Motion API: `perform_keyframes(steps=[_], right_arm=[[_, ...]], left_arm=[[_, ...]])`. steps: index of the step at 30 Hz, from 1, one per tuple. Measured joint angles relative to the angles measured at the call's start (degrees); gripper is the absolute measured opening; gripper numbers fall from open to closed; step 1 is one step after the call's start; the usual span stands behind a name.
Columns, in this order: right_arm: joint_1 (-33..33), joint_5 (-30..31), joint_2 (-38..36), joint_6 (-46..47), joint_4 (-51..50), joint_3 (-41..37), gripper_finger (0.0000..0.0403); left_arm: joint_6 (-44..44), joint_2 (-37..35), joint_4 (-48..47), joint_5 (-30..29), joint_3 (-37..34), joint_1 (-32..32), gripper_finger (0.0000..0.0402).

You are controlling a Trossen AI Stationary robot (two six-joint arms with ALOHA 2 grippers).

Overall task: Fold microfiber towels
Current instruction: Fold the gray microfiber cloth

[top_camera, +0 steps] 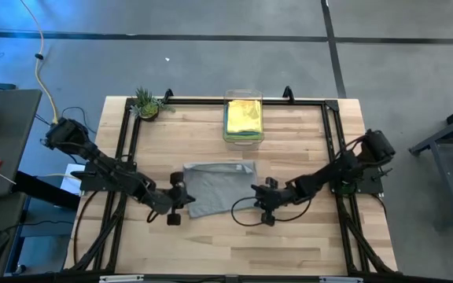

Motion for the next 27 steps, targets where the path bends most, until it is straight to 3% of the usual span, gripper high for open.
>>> perform_keyframes(steps=[16, 22, 27], right_arm=[[11.1, -1.5, -0.3, 15.4, 1.1, 0.0, 0.0000], [14.0, -2.4, -0.9, 15.3, 1.7, 1.2, 0.0000], [14.2, 0.6, -1.9, 9.3, 1.0, 4.6, 0.0000]], left_arm=[[-0.5, 1.7, 4.5, 0.4, 0.0, -0.6, 0.0007], [-0.3, 5.7, 11.7, 3.3, 0.0, -0.6, 0.0007], [1.8, 10.8, 16.2, 3.5, 1.0, -0.3, 0.0007]])
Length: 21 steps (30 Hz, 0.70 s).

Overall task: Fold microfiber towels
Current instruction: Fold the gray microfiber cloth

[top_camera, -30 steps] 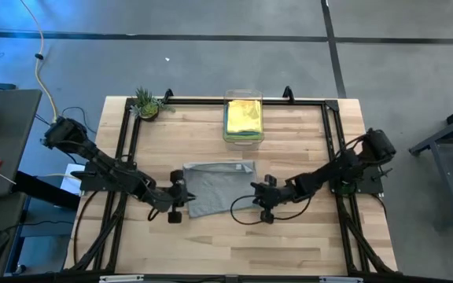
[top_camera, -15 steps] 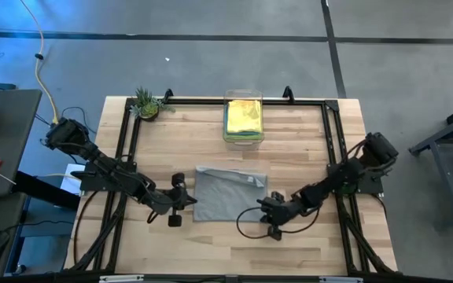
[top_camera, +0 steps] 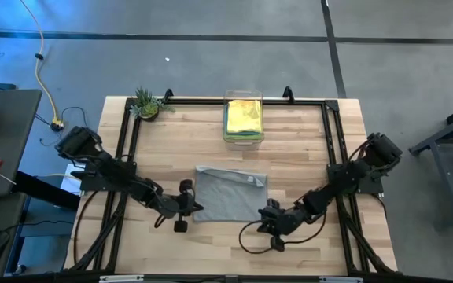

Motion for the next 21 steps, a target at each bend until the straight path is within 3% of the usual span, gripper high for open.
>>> perform_keyframes(steps=[12, 21], right_arm=[[-3.3, 4.4, 0.1, -5.7, -3.2, 0.5, 0.0000], [-3.3, 7.6, 2.7, -4.9, -2.5, 0.5, 0.0000]], left_arm=[[1.6, 11.5, 0.4, 2.9, 6.9, 0.0, 0.0007], [1.6, 14.3, 0.0, 4.4, 9.3, -2.5, 0.0007]])
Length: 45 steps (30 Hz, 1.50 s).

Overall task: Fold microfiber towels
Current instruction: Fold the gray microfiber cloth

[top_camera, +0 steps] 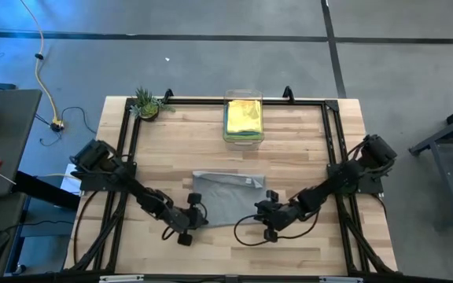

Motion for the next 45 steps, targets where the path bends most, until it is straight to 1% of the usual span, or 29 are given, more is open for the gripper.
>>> perform_keyframes(steps=[4, 6, 10, 17, 19, 23, 26, 28, 32, 35, 38, 45], right_arm=[[0.0, -1.9, 2.8, 2.7, 0.2, 0.0, 0.0000], [0.1, -3.2, 4.1, 4.5, 1.1, 0.0, 0.0000], [0.7, -4.6, 5.0, 6.5, 2.1, 0.1, 0.0000], [3.6, -9.2, 5.2, 7.4, 5.0, 0.1, 0.0000], [4.1, -10.0, 5.3, 8.8, 5.6, 0.1, 0.0000], [4.9, -9.9, 5.3, 9.9, 6.4, 0.0, 0.0000], [5.0, -10.1, 4.7, 9.8, 6.8, 0.0, 0.0000], [4.9, -11.4, 3.7, 8.8, 7.0, 0.0, 0.0000], [4.2, -11.6, 1.0, 5.7, 5.9, 0.0, 0.0000], [3.1, -9.2, -0.6, 5.3, 4.0, 0.1, 0.0000], [0.9, -7.2, 0.2, 5.8, 2.3, 0.1, 0.0000], [-4.3, -7.6, 2.4, 4.4, -2.6, 0.1, 0.0000]], left_arm=[[0.1, -0.8, -0.7, 0.8, 0.9, -1.4, 0.0007], [0.2, -1.0, -0.8, 2.5, 1.8, -1.6, 0.0007], [0.1, -3.3, -2.9, 2.9, 2.4, -1.9, 0.0007], [-0.6, -11.2, -6.7, 1.4, 2.1, -2.2, 0.0007], [-0.9, -13.8, -6.6, 1.3, 0.6, -2.1, 0.0007], [-1.9, -17.2, -2.7, 1.4, -4.3, -0.4, 0.0004], [-3.8, -18.8, 3.1, 2.9, -8.0, 1.4, 0.0001], [-4.7, -19.5, 6.1, 4.2, -9.6, 2.3, 0.0001], [-5.0, -21.1, 5.6, 4.7, -10.2, 4.3, 0.0001], [-5.0, -21.1, 5.9, 6.0, -10.2, 5.7, 0.0000], [-5.0, -20.5, 6.0, 6.3, -10.2, 6.3, 0.0001], [-5.0, -20.2, 5.1, 4.0, -10.2, 6.5, 0.0000]])
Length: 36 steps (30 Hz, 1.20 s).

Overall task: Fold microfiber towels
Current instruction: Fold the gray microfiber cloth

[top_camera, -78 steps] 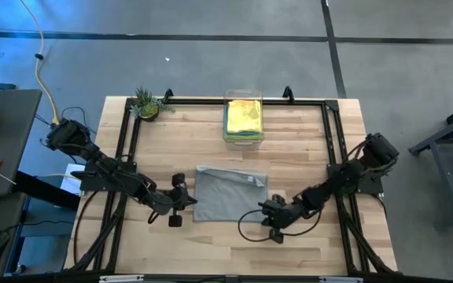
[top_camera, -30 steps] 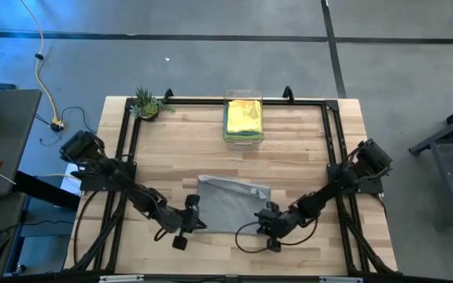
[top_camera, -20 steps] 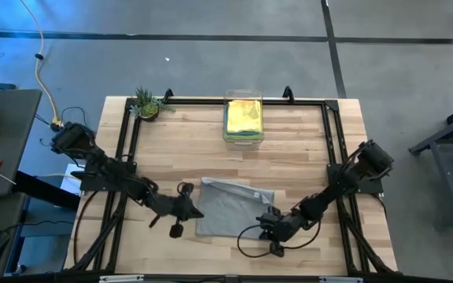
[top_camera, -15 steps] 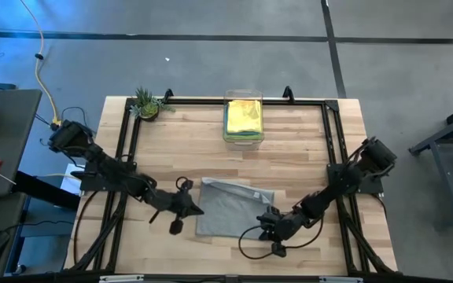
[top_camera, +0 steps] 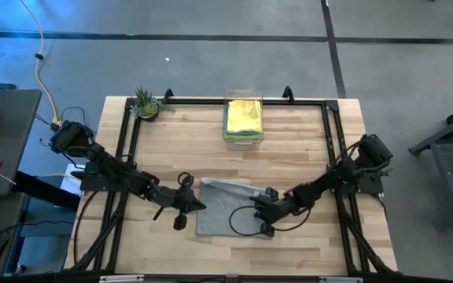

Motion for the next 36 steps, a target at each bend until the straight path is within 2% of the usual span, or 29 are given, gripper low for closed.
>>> perform_keyframes(steps=[8, 13, 23, 30, 36], right_arm=[[-3.8, 1.6, -0.2, -2.6, -2.9, 0.2, 0.0000], [-4.7, 1.7, -0.9, -5.7, -3.4, 0.1, 0.0000], [-3.4, 1.7, -8.7, -6.9, -5.4, -0.1, 0.0000], [-2.5, 3.6, -14.3, -7.1, -13.0, -0.1, 0.0000], [-4.4, 4.2, -17.0, -5.6, -21.5, -0.1, 0.0001]], left_arm=[[-1.5, 0.0, -1.1, -4.2, 0.0, 0.9, 0.0000], [-1.1, -1.2, -2.2, -4.5, 0.0, 2.6, 0.0000], [-1.9, -1.4, -2.3, -1.7, 0.0, 4.9, 0.0001], [-3.3, -3.1, -2.7, -1.1, 0.0, 7.3, 0.0001], [-7.0, -4.3, -3.8, 5.2, 0.1, 11.9, 0.0015]])
